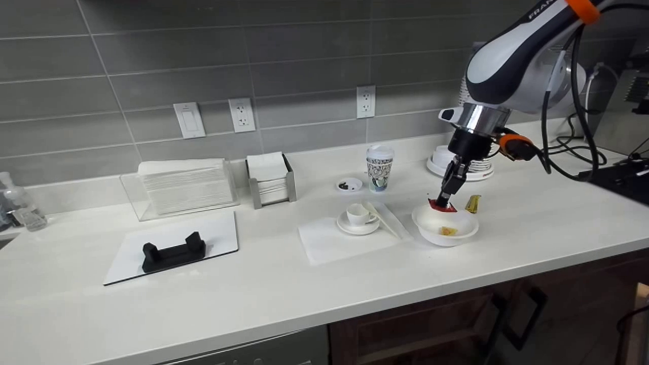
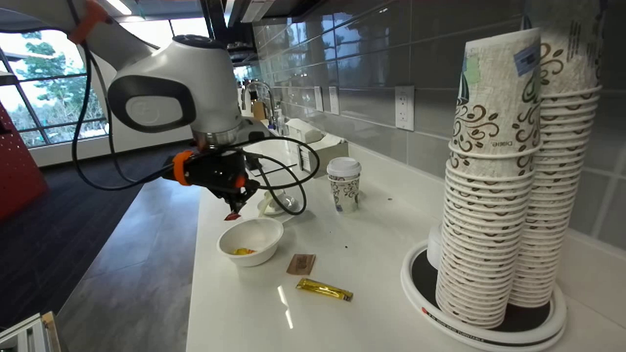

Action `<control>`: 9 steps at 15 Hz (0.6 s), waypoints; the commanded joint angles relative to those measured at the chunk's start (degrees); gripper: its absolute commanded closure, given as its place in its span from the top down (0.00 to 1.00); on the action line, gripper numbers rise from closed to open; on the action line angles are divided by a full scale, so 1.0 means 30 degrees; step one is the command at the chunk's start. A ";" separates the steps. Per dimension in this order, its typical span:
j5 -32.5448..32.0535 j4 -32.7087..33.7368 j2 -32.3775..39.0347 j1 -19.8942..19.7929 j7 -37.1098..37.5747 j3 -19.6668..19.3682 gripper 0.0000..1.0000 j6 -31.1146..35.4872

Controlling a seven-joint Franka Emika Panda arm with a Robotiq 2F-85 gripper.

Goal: Put the orange sachet inside the white bowl

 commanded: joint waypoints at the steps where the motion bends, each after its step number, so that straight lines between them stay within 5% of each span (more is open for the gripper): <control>1: 0.0000 -0.0675 -0.0090 0.0506 0.1765 -0.0023 0.01 0.2176; 9: -0.2413 -0.0941 0.1055 0.0715 0.5729 0.0197 0.01 0.4721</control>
